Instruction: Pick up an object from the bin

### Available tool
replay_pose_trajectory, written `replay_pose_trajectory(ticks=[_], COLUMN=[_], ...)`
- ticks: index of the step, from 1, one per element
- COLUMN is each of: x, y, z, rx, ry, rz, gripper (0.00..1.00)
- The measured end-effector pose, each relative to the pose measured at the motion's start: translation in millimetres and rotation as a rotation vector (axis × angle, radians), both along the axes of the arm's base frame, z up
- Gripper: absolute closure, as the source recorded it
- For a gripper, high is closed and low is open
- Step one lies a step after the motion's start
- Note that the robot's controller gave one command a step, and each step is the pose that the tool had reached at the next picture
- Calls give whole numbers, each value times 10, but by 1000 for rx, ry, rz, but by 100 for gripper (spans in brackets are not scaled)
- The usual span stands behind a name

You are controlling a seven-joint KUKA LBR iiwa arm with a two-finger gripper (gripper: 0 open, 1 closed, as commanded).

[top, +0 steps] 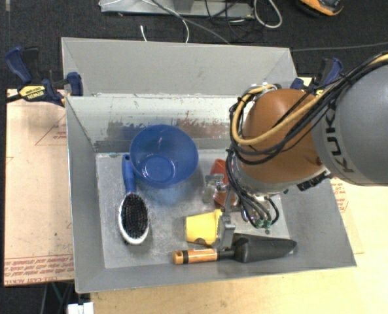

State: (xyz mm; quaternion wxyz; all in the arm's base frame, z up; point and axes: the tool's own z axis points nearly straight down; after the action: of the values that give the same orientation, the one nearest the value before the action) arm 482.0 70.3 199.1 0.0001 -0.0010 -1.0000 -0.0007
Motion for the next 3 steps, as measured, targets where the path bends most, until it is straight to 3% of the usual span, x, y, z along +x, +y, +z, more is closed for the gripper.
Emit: replay_pose_trajectory(ticks=[1,2,3], x=[0,176,201], y=[0,78,101], z=[0,-329,-436], rx=[0,1,1], ry=[0,-1,0], rz=[0,-93,-78], gripper=[0,0,0])
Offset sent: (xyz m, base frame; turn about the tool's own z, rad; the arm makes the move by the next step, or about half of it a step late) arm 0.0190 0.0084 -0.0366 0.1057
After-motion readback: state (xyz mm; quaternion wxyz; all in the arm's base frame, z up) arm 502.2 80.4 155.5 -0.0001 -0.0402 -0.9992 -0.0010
